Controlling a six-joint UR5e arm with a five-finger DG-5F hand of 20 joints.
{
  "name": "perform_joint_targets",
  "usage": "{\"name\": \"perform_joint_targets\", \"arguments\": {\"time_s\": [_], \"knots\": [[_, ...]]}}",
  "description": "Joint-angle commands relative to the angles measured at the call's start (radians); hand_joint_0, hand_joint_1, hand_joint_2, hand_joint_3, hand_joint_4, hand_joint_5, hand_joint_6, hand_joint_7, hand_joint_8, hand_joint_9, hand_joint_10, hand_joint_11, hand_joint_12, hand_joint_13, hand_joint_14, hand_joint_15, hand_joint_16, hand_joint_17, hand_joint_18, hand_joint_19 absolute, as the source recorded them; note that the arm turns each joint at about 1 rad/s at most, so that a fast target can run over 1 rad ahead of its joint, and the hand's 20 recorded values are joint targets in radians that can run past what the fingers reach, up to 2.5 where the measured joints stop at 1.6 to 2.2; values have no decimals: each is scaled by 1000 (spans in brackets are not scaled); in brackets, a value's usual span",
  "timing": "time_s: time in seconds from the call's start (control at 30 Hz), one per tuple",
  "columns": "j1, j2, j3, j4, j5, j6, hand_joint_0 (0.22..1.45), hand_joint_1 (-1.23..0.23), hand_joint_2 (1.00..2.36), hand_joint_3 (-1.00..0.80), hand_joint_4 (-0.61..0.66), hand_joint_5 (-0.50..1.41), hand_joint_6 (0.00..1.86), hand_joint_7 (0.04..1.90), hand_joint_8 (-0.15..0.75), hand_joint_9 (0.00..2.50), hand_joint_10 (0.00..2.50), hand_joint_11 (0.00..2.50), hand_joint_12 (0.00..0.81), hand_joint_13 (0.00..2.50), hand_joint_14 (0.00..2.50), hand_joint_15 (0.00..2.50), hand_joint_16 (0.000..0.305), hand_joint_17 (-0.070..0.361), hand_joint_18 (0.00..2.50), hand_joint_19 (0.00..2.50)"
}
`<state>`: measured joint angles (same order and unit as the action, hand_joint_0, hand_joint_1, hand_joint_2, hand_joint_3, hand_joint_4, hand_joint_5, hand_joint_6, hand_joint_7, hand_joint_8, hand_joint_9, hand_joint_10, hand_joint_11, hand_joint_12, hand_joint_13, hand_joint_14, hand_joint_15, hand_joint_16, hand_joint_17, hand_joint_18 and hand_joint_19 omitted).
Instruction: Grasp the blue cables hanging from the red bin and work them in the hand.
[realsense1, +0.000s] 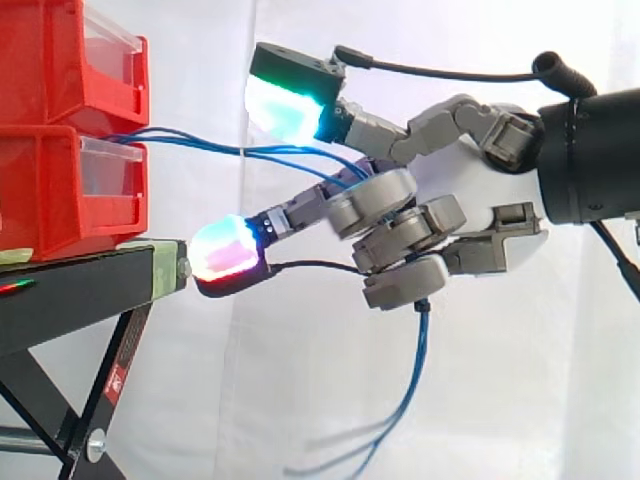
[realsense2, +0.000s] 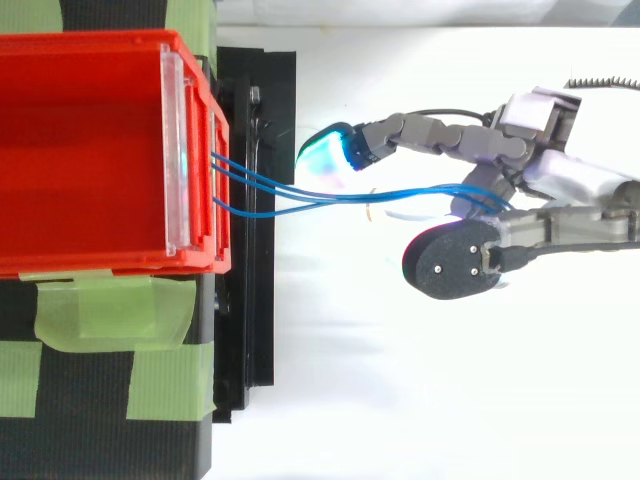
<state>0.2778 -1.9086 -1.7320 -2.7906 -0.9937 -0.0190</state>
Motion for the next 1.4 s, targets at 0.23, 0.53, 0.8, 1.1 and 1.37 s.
{"name": "perform_joint_targets", "arguments": {"time_s": [0.23, 0.53, 0.8, 1.1, 1.37], "knots": [[-3, 0, 42, -121, 4, 51, 841, -552, 1001, -969, 352, 167, 13, 879, 334, 901, 2396, 1796, 411, 968, 2500, 1365, 51, 115, 1394, 1569], [-6, 59, 43, -182, 4, 50, 834, -563, 1001, -983, 372, 263, 15, 1043, 344, 828, 2500, 1885, 413, 973, 2500, 1413, 51, 116, 1398, 1510], [-19, 63, 60, -211, 27, 45, 839, -585, 1001, -960, 358, 331, 13, 1173, 359, 788, 2500, 1988, 416, 980, 2500, 1419, 52, 117, 1408, 1476], [-42, 42, 77, -181, 93, 27, 852, -604, 1002, -950, 342, 365, 11, 1227, 358, 755, 2500, 2066, 414, 980, 2500, 1427, 51, 114, 1414, 1461], [-54, 34, 89, -162, 95, 25, 889, -640, 1007, -861, 315, 412, 9, 1304, 358, 771, 2500, 2101, 408, 992, 2500, 1447, 49, 111, 1436, 1466]]}}
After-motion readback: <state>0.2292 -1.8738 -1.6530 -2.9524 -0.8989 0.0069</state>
